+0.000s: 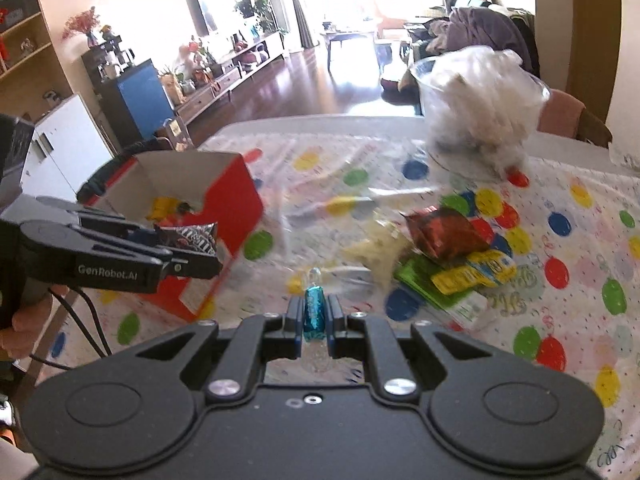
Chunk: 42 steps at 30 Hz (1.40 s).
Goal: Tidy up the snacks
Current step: 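Carry the chocolate packet and teal candy stick over the white box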
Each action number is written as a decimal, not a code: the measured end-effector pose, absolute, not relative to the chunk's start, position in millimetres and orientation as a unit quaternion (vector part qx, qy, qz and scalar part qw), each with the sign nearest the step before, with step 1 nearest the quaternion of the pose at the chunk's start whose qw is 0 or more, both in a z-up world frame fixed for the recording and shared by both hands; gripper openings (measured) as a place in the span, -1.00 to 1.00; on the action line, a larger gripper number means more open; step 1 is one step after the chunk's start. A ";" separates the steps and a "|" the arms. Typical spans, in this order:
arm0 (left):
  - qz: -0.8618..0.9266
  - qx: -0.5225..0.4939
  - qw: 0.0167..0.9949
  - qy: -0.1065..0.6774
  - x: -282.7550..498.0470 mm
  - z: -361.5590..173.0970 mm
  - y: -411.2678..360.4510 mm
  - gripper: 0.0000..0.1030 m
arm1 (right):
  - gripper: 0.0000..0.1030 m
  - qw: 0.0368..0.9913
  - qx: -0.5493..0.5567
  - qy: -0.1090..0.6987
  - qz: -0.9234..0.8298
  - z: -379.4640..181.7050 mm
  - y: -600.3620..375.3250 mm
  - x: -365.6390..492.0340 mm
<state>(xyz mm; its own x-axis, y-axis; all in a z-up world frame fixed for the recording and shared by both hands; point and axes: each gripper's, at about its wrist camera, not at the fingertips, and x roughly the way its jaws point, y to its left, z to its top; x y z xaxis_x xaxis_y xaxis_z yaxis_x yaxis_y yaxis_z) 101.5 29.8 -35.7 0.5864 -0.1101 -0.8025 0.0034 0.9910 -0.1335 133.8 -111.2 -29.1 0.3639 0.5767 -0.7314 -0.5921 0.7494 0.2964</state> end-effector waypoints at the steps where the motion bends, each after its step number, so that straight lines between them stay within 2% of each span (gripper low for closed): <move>1: -0.030 -0.061 0.890 0.452 98.1 -32.5 34.5 -0.23 | -0.81 0.826 -0.004 0.437 0.356 -25.7 -107.3 132.9; 22: 0.043 -0.068 0.908 0.411 45.5 2.0 148.8 -0.23 | -0.81 0.812 -0.014 0.409 0.415 9.6 38.5 118.4; 33: 0.107 -0.070 0.897 0.423 46.4 -13.7 225.2 -0.23 | -0.81 0.805 -0.053 0.424 0.411 -7.8 112.8 125.8; 42: 0.108 -0.055 0.878 0.464 72.5 -47.4 259.1 -0.23 | -0.81 0.788 -0.098 0.456 0.401 -41.1 156.3 139.2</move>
<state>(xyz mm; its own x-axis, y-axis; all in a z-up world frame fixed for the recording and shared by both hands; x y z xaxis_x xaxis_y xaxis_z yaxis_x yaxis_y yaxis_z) 72.5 259.1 -47.4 0.5462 0.1381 -0.8262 -0.2410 0.9705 0.0029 139.2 156.3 -41.1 0.2622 0.5426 -0.7980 -0.7216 0.6593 0.2112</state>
